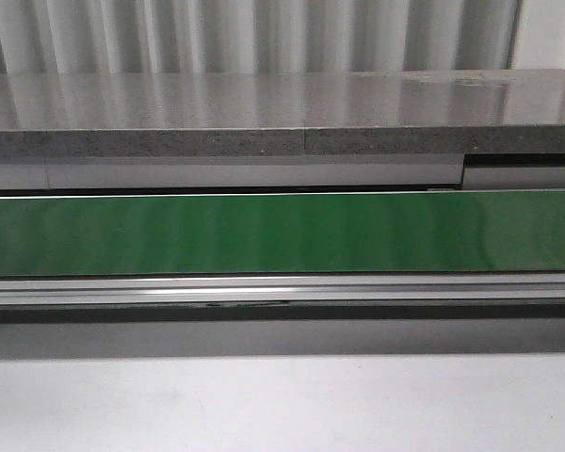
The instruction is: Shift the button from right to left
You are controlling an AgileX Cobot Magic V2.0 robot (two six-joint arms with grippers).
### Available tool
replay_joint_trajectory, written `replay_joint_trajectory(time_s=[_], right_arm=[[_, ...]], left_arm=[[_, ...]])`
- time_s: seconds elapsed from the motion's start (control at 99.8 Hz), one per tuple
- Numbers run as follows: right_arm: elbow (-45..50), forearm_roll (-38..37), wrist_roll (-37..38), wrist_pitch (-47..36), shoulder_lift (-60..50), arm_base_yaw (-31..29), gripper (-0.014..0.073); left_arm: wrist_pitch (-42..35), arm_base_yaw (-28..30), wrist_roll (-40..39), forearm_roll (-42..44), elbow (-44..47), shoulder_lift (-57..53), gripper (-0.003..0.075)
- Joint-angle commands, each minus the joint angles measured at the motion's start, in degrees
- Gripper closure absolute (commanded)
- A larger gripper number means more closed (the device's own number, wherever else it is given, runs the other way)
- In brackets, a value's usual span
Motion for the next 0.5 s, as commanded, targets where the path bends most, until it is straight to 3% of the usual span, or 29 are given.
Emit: replay_joint_trajectory(time_s=[0.0,0.491], right_arm=[[-1.3,0.4,-0.6,-4.6,0.7,0.0,0.0660],[-1.3,0.4,-0.6,-4.6,0.7,0.0,0.0660]], left_arm=[[-6.0,-0.5,-0.7,-2.2,1.9,-5.7,0.0740],[-9.4,-0.2,-0.7,-2.3,16.6,-26.1,0.0740]])
